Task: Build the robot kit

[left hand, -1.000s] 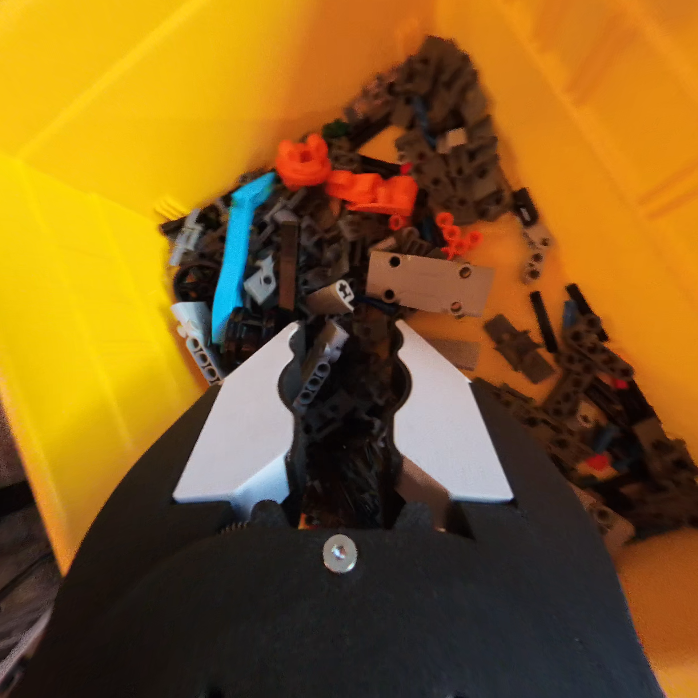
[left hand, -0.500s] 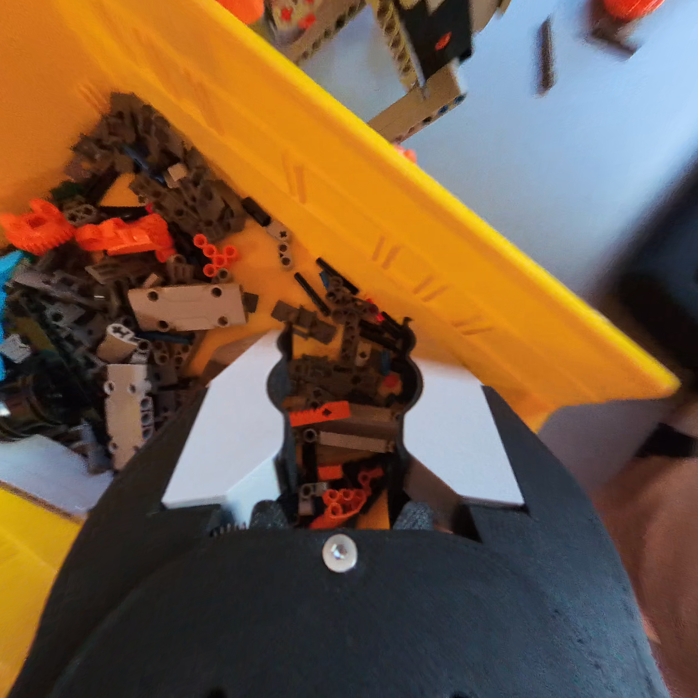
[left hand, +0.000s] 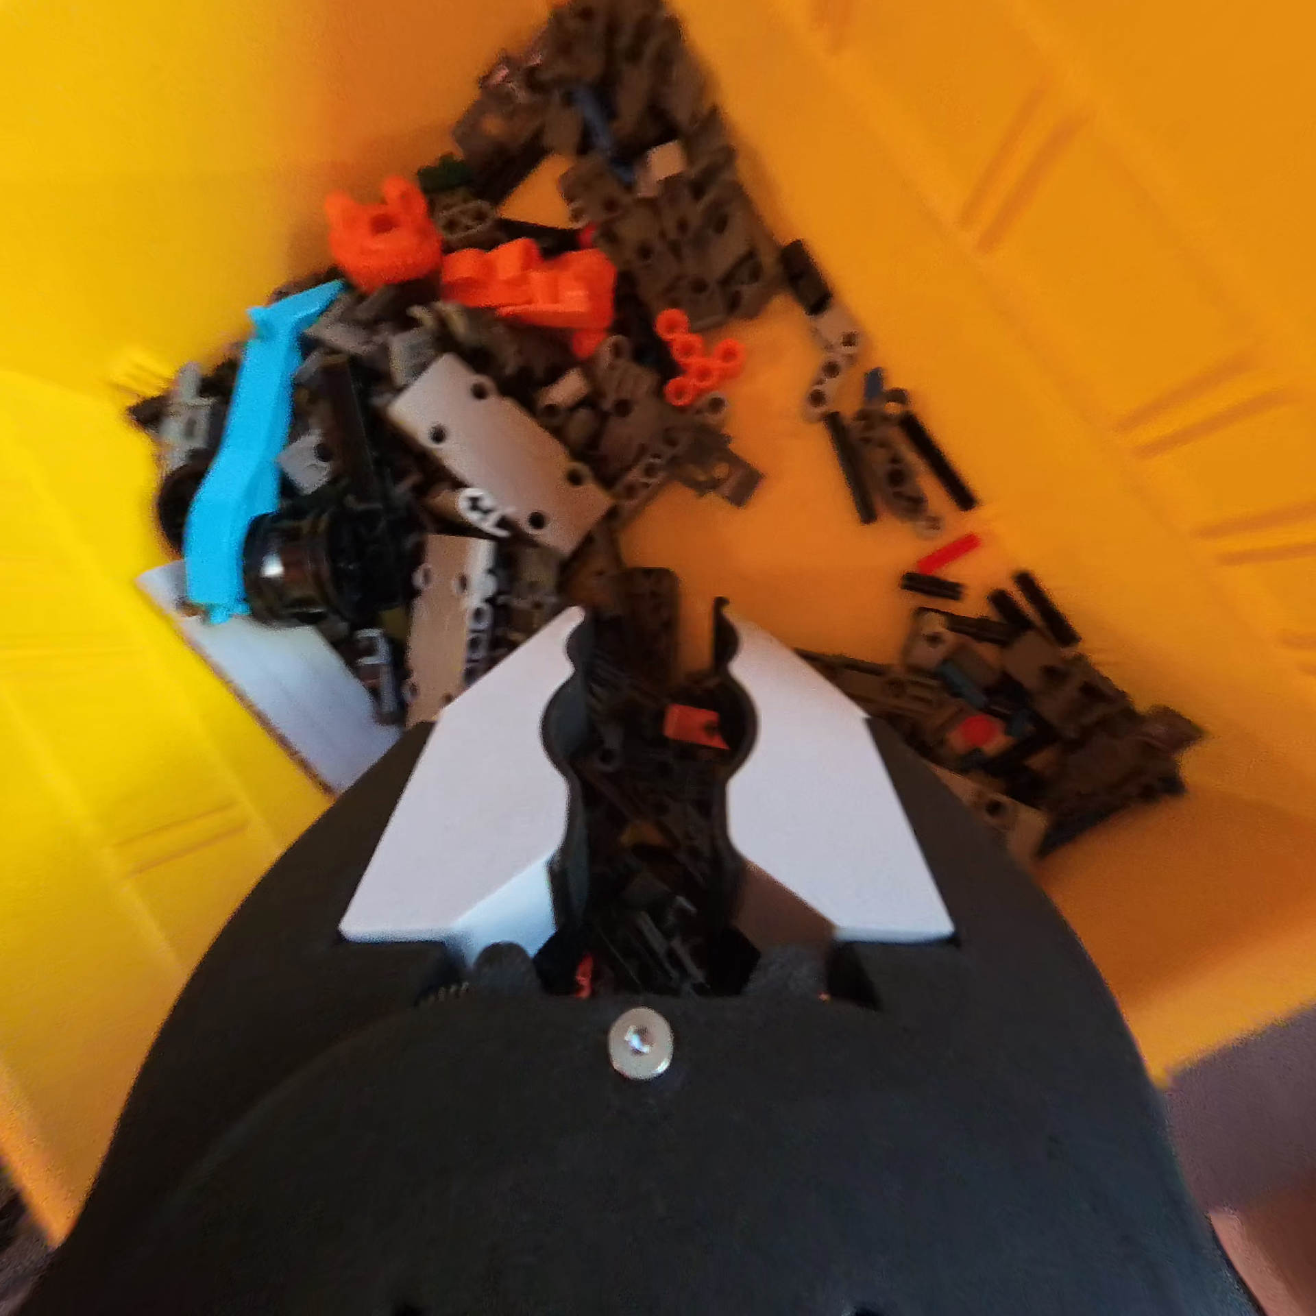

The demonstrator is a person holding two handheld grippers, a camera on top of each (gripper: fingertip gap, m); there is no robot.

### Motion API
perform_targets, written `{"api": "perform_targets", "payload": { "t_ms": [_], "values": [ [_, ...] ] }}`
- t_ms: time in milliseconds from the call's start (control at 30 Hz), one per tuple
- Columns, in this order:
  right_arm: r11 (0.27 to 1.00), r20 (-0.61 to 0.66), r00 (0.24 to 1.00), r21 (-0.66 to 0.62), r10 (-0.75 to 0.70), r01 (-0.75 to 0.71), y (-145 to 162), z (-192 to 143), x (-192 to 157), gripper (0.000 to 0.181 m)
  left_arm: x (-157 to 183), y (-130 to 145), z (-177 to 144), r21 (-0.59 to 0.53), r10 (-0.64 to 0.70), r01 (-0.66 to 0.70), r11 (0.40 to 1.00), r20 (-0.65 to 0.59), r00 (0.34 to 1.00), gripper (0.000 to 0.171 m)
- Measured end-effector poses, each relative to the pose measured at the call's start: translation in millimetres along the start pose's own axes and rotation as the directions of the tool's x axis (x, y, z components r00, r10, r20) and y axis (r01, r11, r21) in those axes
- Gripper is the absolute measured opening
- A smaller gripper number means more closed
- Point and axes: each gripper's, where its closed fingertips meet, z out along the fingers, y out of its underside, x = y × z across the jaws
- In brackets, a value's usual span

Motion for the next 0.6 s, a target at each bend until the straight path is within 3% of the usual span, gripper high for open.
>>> {"api": "perform_targets", "payload": {
  "t_ms": [133,233,300,367,500,600],
  "values": [
    [1.0,0.001,1.0,0.0,-0.004,0.004,0,0,0,0.014,55,-7,-18,0.08,0.085,-0.064,0.995,-0.296,0.951,0.071],
    [1.0,-0.001,1.0,0.0,-0.01,0.01,0,0,0,0.013,53,3,-11,0.025,0.161,-0.159,0.987,-0.215,0.963,0.088],
    [1.0,0.0,1.0,0.0,-0.012,0.012,0,0,0,0.013,48,2,-12,0.027,0.175,-0.173,0.985,-0.174,0.969,0.086],
    [1.0,0.0,1.0,0.0,-0.012,0.012,0,0,-1,0.013,30,1,-10,0.019,0.172,-0.171,0.985,-0.079,0.982,0.066],
    [1.0,0.002,1.0,0.001,-0.016,0.016,0,0,-1,0.012,-5,18,-1,-0.067,0.161,-0.156,0.986,0.071,0.984,0.0],
    [1.0,0.004,1.0,0.001,-0.017,0.017,0,0,-1,0.012,-7,15,-4,-0.033,0.063,-0.061,0.998,0.068,0.996,0.002]
  ]
}}
